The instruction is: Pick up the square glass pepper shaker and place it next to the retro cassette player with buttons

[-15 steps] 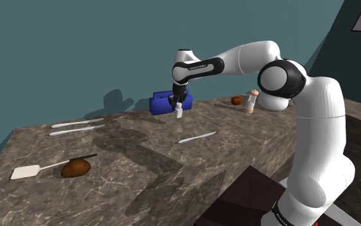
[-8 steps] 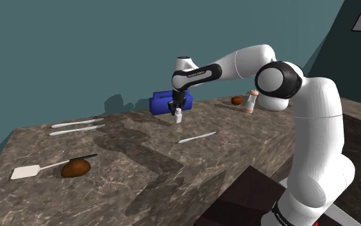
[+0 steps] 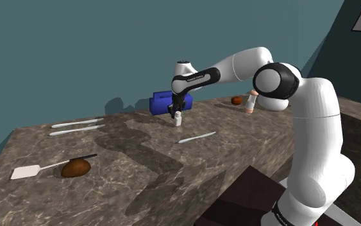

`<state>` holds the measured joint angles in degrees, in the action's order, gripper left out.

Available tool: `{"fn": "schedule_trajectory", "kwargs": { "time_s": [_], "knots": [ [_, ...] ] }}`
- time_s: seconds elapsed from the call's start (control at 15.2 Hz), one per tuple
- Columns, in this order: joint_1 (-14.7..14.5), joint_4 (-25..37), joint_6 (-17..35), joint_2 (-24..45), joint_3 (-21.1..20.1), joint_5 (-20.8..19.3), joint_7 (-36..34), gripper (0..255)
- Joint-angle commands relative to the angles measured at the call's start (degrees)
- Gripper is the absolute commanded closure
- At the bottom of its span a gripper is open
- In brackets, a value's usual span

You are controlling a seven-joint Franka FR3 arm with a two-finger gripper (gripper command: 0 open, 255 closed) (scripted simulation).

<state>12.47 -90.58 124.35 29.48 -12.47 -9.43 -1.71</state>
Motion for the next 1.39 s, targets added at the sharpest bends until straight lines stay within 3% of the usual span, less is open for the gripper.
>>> {"fn": "schedule_trajectory", "kwargs": {
  "time_s": [0.0,0.13,0.2,0.53,0.79,1.32],
  "knots": [
    [0.00,-0.01,0.04,0.01,0.00,-0.01,-0.01,255],
    [0.00,-0.01,0.04,0.01,0.00,-0.01,-0.01,255],
    [0.00,-0.01,0.04,0.01,0.00,-0.01,-0.01,0],
    [0.00,-0.02,0.04,0.01,0.00,-0.01,-0.01,0],
    [0.20,2.18,-5.47,-3.37,-0.54,0.95,0.58,0],
    [0.19,2.18,-5.47,-3.37,-0.53,0.95,0.58,0]
  ]
}}
